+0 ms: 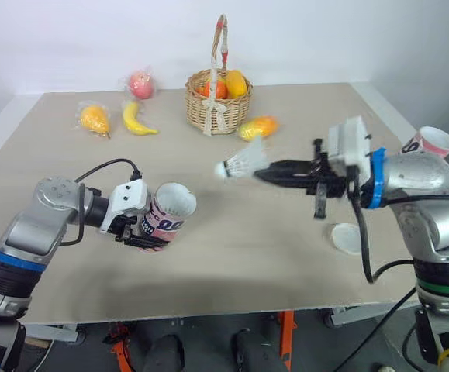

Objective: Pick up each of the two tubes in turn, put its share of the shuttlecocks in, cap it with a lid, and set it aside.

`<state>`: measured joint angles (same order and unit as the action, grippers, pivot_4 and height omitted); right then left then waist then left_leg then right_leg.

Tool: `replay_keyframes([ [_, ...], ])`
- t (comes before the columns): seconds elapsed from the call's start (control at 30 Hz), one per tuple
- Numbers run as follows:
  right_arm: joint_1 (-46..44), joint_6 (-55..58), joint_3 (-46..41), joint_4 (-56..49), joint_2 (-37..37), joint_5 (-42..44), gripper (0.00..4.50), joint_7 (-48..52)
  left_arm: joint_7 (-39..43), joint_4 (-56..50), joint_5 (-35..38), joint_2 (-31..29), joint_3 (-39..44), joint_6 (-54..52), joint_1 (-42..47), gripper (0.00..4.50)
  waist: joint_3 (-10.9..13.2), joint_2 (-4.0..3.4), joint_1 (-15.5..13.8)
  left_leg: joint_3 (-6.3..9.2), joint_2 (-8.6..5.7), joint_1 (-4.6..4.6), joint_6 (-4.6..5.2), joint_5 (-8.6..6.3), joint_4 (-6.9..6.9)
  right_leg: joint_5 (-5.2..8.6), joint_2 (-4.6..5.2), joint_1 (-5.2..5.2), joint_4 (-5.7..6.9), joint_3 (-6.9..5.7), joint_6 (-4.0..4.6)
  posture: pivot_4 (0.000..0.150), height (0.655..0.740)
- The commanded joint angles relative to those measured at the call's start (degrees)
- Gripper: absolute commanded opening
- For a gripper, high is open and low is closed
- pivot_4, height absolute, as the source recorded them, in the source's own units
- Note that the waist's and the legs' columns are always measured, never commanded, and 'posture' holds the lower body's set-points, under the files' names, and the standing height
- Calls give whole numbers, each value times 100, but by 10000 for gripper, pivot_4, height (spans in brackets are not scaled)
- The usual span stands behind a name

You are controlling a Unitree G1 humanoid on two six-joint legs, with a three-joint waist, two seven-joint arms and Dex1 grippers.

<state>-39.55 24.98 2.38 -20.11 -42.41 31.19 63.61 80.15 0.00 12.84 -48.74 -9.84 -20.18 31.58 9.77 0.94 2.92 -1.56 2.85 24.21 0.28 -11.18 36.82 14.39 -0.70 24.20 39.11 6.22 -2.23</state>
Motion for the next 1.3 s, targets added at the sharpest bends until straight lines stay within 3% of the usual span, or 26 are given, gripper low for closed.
replay_keyframes([
  [0.03,-473,139,297,-226,230,-4,80,-70,59,86,-52,24,-117,50,66,32073,1,4,-4,-3,1,0,4,7,5,-3,0,1,0,1,14,1500,7400],
  [0.53,-1266,-614,1832,639,1038,-1441,80,293,51,65,-59,46,-125,-43,127,32073,-5,16,-23,1,2,6,9,15,-18,-2,-1,12,1,-6,7,1500,7400],
  [0.63,-1369,-487,1905,787,1206,-1357,9088,499,37,42,-53,57,-129,-75,133,32073,-5,16,-24,0,2,6,9,15,-17,-4,-1,12,1,-6,6,1500,7400],
  [0.8,-1430,8,1607,728,1206,-891,31841,713,1,21,-47,89,-136,-109,148,32073,-6,17,-31,2,2,7,9,15,-16,-4,0,10,1,-8,6,1500,7400],
  [1.0,-1558,538,1172,913,1059,-595,31841,585,-4,56,-58,121,-147,-120,183,32073,-6,17,-32,2,2,8,9,15,-14,-6,1,9,1,-9,5,1500,7400],
  [1.1,-1732,844,1273,1042,1103,-698,24205,467,8,122,-77,139,-162,-93,223,32073,-6,17,-33,3,2,6,9,16,-15,-8,0,11,2,-11,8,1500,7400],
  [1.27,-1978,979,1741,1230,1109,-1072,804,565,103,242,-140,166,-260,26,334,32073,-6,18,-38,2,1,8,9,16,-14,-6,2,11,2,-10,7,1500,7400],
  [1.3,-2026,960,1781,1268,1122,-1084,804,628,127,300,-189,177,-305,94,389,32073,-5,18,-40,3,0,8,9,16,-15,-5,2,11,2,-10,6,1500,7400],
])
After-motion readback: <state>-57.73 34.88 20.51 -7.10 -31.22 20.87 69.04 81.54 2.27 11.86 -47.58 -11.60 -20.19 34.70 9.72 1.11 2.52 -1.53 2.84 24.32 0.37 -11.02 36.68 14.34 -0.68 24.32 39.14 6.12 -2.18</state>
